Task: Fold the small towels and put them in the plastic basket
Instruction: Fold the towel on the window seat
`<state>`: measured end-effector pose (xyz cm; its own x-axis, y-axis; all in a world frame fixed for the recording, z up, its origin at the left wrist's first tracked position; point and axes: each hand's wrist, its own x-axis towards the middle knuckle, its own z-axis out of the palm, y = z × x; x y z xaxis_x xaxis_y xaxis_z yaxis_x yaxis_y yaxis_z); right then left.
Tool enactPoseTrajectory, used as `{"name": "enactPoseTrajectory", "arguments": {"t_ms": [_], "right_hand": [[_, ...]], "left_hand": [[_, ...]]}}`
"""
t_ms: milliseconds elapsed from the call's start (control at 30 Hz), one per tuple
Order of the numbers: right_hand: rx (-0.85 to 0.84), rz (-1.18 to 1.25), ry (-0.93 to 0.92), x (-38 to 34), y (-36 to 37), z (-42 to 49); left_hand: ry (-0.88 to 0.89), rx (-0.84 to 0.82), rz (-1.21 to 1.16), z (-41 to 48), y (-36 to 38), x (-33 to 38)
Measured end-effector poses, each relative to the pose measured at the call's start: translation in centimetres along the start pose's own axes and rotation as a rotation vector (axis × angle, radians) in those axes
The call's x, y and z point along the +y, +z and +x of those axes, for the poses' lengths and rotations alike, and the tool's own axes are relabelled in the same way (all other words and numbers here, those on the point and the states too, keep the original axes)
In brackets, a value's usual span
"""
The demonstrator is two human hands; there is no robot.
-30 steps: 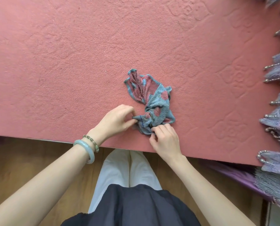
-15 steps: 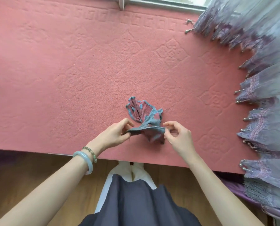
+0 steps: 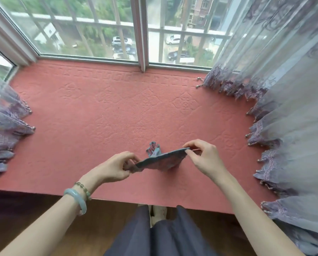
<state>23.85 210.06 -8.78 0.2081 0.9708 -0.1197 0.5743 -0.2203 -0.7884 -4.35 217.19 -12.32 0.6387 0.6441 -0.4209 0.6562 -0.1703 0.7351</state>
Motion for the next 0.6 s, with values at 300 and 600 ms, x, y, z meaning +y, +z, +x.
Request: {"name": "enactPoseTrajectory", "arguments": {"t_ms": [300, 600], "right_hand": [[0.026, -0.015, -0.095, -7.2, -5.1, 1.4], [0.139, 0.098, -0.177, -12.8, -10.6, 3.0]], "left_hand": [[0.080, 0.391, 0.187, -0.7, -7.3, 3.4], [0.296, 0.670, 0.199, -1.5, -14.0, 9.2]]}}
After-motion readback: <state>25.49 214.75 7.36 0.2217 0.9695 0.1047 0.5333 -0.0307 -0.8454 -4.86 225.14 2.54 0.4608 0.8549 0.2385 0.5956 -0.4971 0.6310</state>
